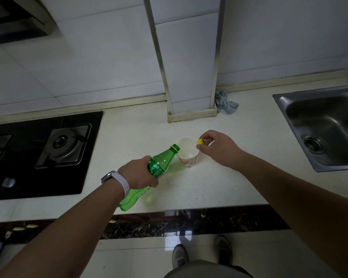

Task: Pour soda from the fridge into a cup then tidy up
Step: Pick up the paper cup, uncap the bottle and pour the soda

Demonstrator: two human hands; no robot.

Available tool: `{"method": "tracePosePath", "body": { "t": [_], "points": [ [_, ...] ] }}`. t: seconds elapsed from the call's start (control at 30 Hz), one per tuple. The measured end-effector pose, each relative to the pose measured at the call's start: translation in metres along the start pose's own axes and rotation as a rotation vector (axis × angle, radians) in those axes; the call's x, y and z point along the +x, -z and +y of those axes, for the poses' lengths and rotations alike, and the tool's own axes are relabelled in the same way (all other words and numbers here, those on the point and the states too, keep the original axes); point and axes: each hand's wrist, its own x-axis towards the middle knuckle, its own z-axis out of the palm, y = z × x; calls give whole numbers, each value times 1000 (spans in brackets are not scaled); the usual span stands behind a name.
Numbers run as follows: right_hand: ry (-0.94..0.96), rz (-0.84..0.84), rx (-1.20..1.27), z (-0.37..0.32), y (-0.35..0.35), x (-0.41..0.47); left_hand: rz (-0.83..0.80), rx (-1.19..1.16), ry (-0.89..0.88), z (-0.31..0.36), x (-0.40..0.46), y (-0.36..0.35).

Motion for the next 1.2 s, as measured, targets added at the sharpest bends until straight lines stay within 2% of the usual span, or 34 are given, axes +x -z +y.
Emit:
{"method": "tracePosePath", "body": {
  "t": [1.2],
  "points": [
    [1,21,29,2,2,-2,-5,35,8,8,-5,6]
  ]
}}
